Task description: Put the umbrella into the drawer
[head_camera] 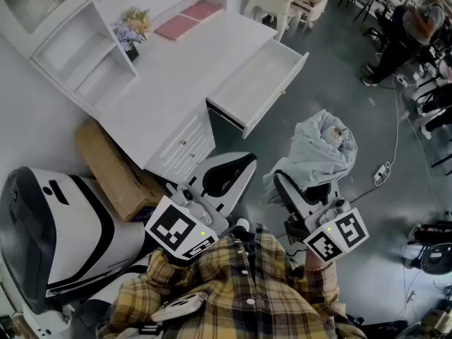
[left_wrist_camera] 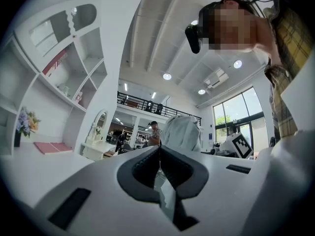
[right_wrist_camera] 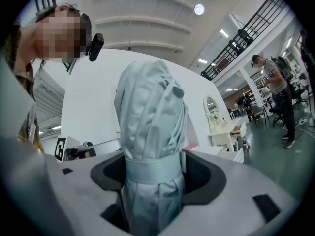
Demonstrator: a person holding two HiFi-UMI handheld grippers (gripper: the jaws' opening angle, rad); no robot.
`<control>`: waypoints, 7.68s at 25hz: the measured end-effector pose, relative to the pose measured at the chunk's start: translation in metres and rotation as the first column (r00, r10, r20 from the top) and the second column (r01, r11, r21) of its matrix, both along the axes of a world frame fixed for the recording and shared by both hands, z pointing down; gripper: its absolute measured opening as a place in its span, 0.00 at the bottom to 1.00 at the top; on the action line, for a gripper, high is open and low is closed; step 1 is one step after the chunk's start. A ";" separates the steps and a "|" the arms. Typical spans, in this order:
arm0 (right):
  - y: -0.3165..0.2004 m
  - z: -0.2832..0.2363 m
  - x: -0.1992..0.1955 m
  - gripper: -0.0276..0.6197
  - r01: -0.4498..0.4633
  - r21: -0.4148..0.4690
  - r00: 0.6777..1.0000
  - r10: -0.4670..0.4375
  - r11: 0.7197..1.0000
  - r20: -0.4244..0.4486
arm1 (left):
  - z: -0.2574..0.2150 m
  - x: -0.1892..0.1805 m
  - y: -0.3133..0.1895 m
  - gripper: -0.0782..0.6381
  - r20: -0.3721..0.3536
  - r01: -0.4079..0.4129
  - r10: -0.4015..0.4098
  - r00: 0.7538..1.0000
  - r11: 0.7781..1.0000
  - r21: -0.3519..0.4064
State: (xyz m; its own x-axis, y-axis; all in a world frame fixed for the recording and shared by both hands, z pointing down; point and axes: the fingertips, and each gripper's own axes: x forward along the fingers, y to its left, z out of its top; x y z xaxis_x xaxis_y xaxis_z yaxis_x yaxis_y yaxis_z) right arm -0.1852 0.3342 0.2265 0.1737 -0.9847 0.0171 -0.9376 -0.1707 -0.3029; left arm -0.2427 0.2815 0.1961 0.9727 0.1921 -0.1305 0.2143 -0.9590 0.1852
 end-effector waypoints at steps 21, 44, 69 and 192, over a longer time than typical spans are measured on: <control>0.045 0.007 0.011 0.54 -0.023 0.041 0.998 0.020 0.999 0.057 | 0.002 0.010 0.018 0.14 0.013 0.020 -0.021 1.000 0.999 0.050; -0.121 0.032 0.153 0.54 0.041 -0.014 0.990 -0.039 0.999 0.135 | 0.019 0.152 -0.143 0.14 0.050 0.063 -0.064 0.997 0.998 0.017; -0.230 0.047 0.267 0.54 0.045 -0.078 0.986 -0.032 0.996 0.163 | 0.038 0.248 -0.261 0.14 0.085 0.114 -0.111 0.990 0.993 -0.024; -0.315 0.462 0.356 0.54 0.318 -0.930 0.027 -0.979 -0.184 0.203 | 0.222 0.285 -0.290 0.14 0.524 0.728 -0.588 0.616 0.679 -0.093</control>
